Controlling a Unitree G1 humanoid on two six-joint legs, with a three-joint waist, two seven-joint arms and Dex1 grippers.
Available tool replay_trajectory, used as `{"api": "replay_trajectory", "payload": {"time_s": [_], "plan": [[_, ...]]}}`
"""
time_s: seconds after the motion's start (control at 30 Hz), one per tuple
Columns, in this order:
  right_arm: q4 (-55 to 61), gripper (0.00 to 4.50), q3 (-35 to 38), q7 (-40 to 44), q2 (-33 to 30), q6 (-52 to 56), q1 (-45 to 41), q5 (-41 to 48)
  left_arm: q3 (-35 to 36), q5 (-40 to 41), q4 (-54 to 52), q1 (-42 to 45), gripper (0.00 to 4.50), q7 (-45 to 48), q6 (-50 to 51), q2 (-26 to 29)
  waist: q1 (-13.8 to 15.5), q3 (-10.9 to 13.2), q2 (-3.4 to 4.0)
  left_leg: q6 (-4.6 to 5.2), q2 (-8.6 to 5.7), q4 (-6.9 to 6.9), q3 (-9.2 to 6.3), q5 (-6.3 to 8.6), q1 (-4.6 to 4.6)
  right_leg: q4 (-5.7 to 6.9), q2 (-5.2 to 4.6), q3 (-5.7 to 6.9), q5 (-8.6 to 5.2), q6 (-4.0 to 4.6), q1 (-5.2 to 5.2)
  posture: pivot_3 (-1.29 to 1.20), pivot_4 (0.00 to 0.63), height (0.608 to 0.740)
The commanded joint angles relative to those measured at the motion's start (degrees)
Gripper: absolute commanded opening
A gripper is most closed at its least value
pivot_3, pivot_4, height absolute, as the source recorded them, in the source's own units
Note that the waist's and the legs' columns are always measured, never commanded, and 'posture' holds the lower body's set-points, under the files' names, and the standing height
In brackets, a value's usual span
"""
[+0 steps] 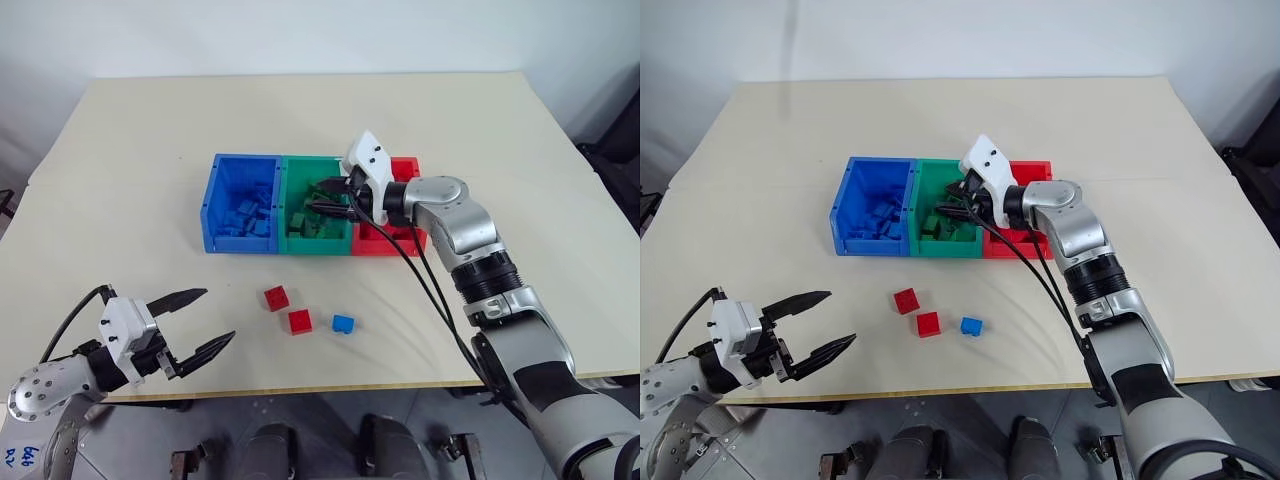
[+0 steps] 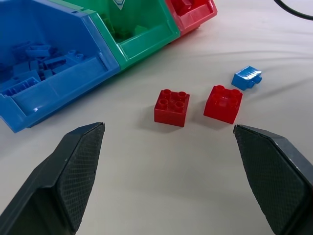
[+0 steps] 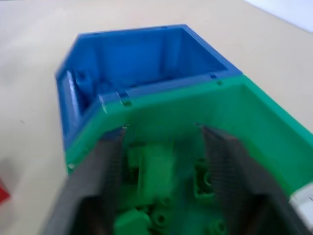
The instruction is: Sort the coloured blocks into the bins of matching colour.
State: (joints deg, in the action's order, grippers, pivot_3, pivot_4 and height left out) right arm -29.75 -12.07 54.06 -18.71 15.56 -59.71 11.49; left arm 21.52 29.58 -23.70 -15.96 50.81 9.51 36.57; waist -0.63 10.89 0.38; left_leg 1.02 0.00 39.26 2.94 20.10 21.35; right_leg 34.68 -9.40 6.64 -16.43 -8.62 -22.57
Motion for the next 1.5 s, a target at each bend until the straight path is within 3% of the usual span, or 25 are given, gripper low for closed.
{"api": "replay_trajectory", "payload": {"time_s": [0.03, 0.1, 0.27, 0.47, 0.67, 0.87, 1.0, 1.17, 1.3, 1.5], "plan": [[4.6, 3.95, 4.8, 4.7, -2.9, -3.8, 1.2, 3.2, 0.7, 2.2, -3.3, -0.2, 4.50, -0.1, 1.0, 0.6, 0.0, 0.0, 0.00, 0.00, 0.00, -0.01, -0.01, 0.00, 0.00, 0.00, 0.00, 0.00, 0.00, 0.00, 0.00, 0.00, 0.150, 0.740], [9.1, 4.43, 6.9, 9.6, -5.9, -4.8, 5.9, 6.2, 0.5, 1.7, -2.5, 1.0, 4.50, 0.1, 1.0, 1.0, 0.3, 0.0, -0.01, 0.00, 0.00, -0.01, -0.02, 0.00, -0.01, 0.00, 0.00, 0.02, 0.00, 0.00, 0.02, 0.00, 0.150, 0.740], [25.2, 4.43, 14.3, 22.9, -15.8, -1.9, 24.9, 18.2, 0.2, 0.9, 2.5, 5.5, 4.50, 1.6, 1.0, 2.7, 1.0, 0.0, -0.06, 0.01, -0.02, -0.03, 0.08, 0.02, 0.01, -0.19, 0.00, 0.22, 0.00, 0.00, 0.18, 0.00, 0.150, 0.740], [31.6, 4.43, 22.1, 25.9, -26.0, -8.8, 46.0, 16.5, -2.6, 0.3, 9.4, 11.6, 4.50, 6.2, 1.0, 5.6, 0.7, 0.0, -0.05, 0.01, 0.02, -0.05, 0.48, 0.02, -0.05, -0.24, 0.02, 0.18, 0.00, -0.01, 0.19, 0.00, 0.150, 0.740], [30.5, 4.43, 27.6, 25.7, -28.5, -16.1, 55.8, 15.2, -8.3, -0.9, 14.3, 19.2, 4.50, 10.6, 0.5, 5.8, 0.5, 0.0, -0.06, 0.00, 0.10, -0.05, 0.78, 0.00, -0.25, -0.18, 0.03, -0.05, 0.03, -0.06, 0.18, 0.00, 0.150, 0.740], [35.2, 4.43, 27.9, 23.7, -28.1, -15.4, 58.7, 17.0, -13.4, -2.8, 14.6, 24.7, 4.50, 13.1, -0.2, 5.8, 0.8, 0.0, -0.06, -0.01, 0.10, -0.04, 0.77, -0.01, -0.22, -0.15, 0.03, -0.06, 0.03, -0.06, 0.15, 0.00, 0.150, 0.740], [41.3, 4.43, 24.9, 21.4, -29.1, -9.1, 59.0, 17.7, -14.6, -2.6, 13.9, 26.2, 4.50, 13.8, 0.2, 5.7, 0.8, 0.0, -0.06, -0.01, 0.10, -0.03, 0.76, -0.01, -0.22, -0.15, 0.03, -0.06, 0.03, -0.06, 0.16, 0.00, 0.150, 0.740], [48.5, 4.43, 13.8, 15.1, -29.8, 6.0, 52.0, 14.9, -13.9, -1.5, 12.3, 23.4, 4.50, 14.7, -1.0, 5.3, 0.5, 0.0, -0.06, -0.01, 0.16, -0.02, 0.54, -0.01, -0.25, -0.13, 0.04, -0.14, 0.03, -0.06, 0.10, 0.00, 0.150, 0.740], [50.1, 4.43, 5.9, 9.8, -25.7, 13.3, 44.6, 13.0, -13.8, -2.0, 10.9, 21.4, 4.50, 14.8, -1.9, 5.3, 0.7, 0.0, -0.06, -0.01, 0.13, -0.01, 0.33, -0.01, -0.19, -0.15, 0.03, -0.14, 0.03, -0.06, 0.09, 0.00, 0.150, 0.740], [46.5, 4.43, -4.2, 3.3, -21.0, 14.5, 38.2, 3.1, -12.6, -2.1, 8.1, 17.9, 4.50, 13.2, -2.2, 5.2, 1.1, 0.0, -0.08, 0.00, 0.01, 0.04, 0.13, 0.00, -0.06, -0.16, -0.01, -0.07, 0.03, -0.06, 0.08, 0.00, 0.150, 0.740]]}}
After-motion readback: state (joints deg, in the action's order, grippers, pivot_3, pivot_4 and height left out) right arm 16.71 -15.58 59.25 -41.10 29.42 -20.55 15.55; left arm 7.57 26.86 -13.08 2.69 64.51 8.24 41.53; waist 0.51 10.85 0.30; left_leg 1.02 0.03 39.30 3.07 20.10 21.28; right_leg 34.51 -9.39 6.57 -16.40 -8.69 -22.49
